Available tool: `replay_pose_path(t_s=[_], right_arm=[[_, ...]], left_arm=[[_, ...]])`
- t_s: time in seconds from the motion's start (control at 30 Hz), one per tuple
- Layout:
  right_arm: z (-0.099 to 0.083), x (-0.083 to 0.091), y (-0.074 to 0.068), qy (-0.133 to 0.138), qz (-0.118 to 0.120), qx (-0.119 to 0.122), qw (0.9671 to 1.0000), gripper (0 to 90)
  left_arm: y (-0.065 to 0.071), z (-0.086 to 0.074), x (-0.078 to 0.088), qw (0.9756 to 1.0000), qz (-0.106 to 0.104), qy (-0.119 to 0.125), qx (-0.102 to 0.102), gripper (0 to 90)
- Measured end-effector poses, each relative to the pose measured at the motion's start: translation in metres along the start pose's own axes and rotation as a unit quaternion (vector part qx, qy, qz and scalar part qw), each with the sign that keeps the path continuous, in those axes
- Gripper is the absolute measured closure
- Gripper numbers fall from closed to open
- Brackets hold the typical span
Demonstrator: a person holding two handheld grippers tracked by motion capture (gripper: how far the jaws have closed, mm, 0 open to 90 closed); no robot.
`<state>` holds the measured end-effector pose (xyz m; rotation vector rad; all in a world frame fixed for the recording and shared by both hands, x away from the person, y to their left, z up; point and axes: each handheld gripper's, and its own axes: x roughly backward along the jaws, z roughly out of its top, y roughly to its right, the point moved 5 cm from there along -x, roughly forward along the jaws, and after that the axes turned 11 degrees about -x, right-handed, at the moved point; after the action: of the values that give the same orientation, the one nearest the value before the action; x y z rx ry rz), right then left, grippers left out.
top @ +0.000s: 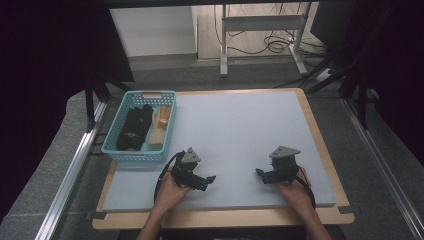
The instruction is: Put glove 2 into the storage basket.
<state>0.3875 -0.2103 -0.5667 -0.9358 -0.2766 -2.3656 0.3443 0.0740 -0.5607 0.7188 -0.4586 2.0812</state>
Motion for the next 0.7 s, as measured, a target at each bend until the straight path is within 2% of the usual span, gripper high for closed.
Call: replay_pose_path(t_s=[0.7], right_arm=[[0.000, 0.000, 0.000, 0.000, 0.000, 0.000, 1.0000, 5.9]], left_arm=[[0.012, -0.004, -0.018, 0.9991, -0.001, -0.034, -0.024, 0.0]])
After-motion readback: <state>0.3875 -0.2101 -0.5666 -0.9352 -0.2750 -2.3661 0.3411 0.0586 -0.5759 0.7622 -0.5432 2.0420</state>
